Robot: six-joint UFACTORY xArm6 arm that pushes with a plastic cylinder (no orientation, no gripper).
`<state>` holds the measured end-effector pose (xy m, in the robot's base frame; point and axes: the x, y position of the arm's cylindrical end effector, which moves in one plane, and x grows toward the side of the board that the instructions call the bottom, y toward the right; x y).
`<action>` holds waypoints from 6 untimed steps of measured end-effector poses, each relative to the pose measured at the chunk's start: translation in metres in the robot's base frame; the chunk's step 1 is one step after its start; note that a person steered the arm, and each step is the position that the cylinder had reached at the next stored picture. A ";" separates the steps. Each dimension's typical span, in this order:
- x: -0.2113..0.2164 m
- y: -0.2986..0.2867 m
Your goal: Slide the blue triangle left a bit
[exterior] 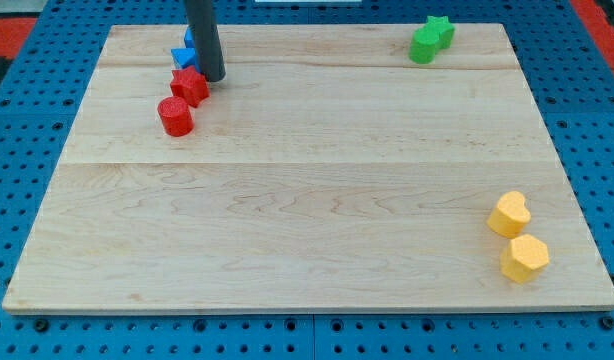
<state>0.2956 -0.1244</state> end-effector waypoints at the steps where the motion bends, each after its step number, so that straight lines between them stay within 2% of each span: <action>1: -0.009 -0.004; 2: -0.047 -0.017; 3: -0.050 -0.053; 6: 0.022 -0.037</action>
